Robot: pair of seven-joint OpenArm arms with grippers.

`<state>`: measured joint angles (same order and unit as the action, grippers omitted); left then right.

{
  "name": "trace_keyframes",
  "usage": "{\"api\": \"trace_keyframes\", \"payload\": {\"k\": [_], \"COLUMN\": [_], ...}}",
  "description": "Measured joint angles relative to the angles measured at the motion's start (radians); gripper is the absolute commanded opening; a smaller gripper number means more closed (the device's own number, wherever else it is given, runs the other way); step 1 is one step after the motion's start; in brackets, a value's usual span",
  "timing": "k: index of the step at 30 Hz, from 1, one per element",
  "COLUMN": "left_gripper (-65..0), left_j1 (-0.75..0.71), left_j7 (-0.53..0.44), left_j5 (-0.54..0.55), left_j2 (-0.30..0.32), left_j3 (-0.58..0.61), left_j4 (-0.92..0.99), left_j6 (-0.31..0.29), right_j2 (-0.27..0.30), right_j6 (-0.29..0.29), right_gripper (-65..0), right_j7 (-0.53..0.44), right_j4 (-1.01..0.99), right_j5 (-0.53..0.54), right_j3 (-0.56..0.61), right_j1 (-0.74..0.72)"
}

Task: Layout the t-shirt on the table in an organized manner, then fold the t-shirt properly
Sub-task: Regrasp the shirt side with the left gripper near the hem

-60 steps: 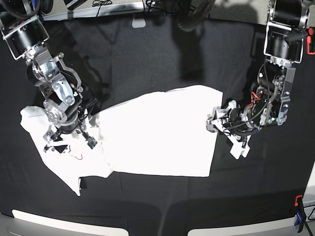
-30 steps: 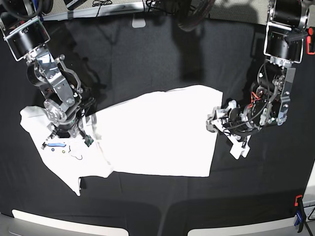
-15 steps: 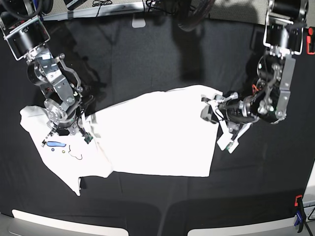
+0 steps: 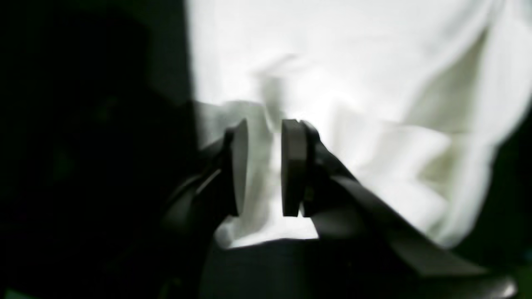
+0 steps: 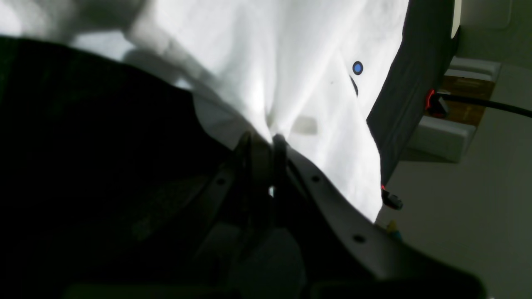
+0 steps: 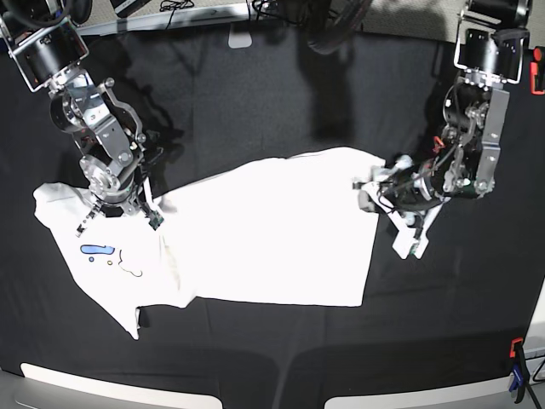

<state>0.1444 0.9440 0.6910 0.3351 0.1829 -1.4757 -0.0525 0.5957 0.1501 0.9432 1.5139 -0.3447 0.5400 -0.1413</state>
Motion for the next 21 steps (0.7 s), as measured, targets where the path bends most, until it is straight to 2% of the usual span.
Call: {"api": "trace_keyframes", "payload": {"k": [6, 12, 15, 21], "left_gripper": [-45.5, -45.4, -45.4, -45.4], "left_j1": [0.0, 0.0, 0.0, 0.002], "left_j7": [-0.063, -0.093, -0.099, -0.1], "left_j5": [-0.066, -0.19, -0.229, -0.191], "left_j2": [-0.065, -0.088, -0.088, -0.088], "left_j3": [0.0, 0.0, 0.0, 0.0], "left_j4": [0.0, 0.0, 0.0, 0.021], "left_j6": [0.0, 0.002, 0.079, 0.168], "right_j2": [0.0, 0.0, 0.0, 0.0], "right_j6": [0.0, 0.0, 0.0, 0.0], "right_gripper": [-65.0, -65.0, -65.0, -65.0], "right_j7": [0.0, 0.0, 0.0, 0.0], "right_j4": [0.0, 0.0, 0.0, 0.0], "right_j5": [0.0, 0.0, 0.0, 0.0], "right_j3": [0.0, 0.0, 0.0, 0.0], "right_j1": [0.0, 0.0, 0.0, 0.0]}}
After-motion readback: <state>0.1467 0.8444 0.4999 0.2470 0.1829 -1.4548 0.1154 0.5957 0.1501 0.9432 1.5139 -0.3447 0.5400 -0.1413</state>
